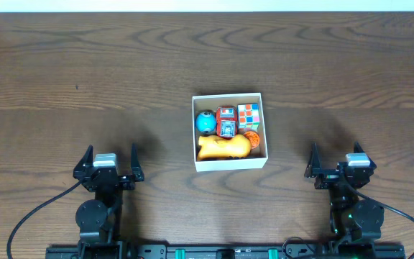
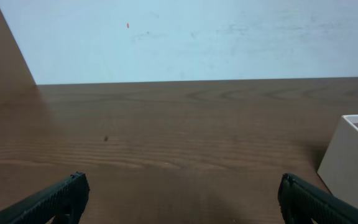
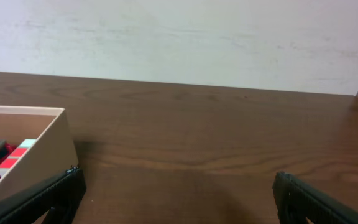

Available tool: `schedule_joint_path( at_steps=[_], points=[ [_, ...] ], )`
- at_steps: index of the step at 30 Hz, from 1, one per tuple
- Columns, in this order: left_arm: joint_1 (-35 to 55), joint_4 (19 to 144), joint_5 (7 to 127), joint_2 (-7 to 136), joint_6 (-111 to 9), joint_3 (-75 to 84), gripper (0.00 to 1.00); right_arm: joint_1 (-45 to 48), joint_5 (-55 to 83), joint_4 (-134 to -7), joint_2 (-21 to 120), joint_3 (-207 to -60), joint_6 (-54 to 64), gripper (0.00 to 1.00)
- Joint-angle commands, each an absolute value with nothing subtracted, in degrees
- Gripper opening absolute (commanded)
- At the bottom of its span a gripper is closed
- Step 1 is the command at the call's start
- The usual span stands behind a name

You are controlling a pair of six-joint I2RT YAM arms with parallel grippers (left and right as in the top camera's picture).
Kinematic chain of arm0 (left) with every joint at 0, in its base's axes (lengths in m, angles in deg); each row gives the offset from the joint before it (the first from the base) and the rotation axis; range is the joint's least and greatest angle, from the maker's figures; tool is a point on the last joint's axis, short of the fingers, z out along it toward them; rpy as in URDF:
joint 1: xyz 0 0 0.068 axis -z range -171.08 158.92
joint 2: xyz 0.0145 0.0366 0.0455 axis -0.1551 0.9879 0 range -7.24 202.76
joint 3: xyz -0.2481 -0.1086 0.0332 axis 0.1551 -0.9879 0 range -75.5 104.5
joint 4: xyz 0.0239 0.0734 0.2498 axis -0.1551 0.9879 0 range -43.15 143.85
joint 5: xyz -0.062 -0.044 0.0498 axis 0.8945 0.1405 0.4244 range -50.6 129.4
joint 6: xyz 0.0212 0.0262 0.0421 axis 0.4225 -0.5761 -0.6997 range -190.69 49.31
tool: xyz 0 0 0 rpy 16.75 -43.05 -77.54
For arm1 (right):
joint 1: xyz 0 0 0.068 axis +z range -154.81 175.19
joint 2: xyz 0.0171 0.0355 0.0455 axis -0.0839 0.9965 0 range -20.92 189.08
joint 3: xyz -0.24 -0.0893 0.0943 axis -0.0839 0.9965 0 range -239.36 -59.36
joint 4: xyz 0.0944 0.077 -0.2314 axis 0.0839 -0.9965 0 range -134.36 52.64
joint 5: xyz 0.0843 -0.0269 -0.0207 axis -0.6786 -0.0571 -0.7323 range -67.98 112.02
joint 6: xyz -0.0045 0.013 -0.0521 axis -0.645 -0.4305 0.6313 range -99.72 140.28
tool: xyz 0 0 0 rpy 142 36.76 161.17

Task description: Pack container

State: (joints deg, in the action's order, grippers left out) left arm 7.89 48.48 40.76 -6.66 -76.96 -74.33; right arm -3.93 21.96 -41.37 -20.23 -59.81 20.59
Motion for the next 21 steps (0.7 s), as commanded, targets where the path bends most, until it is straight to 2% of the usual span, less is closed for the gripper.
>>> schedule_joint_path(
  at_steps=[1,6,21],
  points=[
    [7.7,51.0,40.3,-7.1,-76.3,-75.3,0.98,-3.7,21.8,-41.6,-20.6,-59.7,21.2,0.99],
    [7.7,51.0,40.5,-7.1,-72.3,-75.3,0.98,-3.7,21.8,-41.6,-20.6,-59.7,21.2,0.99],
    [9.8,50.9,40.5,-7.1,-72.3,-75.3,0.98,-3.7,21.8,-41.6,-20.6,-59.7,21.2,0.99]
  ],
)
